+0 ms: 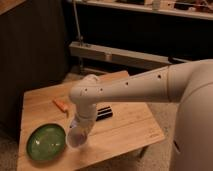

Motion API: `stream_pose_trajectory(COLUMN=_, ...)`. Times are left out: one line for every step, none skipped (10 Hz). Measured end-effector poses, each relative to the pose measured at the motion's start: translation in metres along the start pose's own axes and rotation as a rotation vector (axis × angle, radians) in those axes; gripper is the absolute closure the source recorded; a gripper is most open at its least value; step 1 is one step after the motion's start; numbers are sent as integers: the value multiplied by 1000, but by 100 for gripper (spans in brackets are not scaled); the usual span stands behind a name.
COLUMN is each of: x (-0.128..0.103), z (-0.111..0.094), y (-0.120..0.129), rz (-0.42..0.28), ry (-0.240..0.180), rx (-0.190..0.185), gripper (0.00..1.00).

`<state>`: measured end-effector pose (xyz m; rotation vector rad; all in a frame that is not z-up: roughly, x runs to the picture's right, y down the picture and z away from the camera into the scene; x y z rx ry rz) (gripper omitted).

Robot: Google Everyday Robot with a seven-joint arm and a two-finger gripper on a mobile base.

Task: Pick up the ceramic cup

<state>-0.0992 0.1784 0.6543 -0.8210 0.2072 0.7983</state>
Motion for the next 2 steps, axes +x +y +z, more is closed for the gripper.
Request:
stream_pose_trajectory(x=0, z=-19, y=6, rz=-19, ry=-17, rx=-3, gripper=100)
stream_pose_trajectory(x=1, z=-44, y=16, rz=-59, ry=-54, rx=-17, gripper=100)
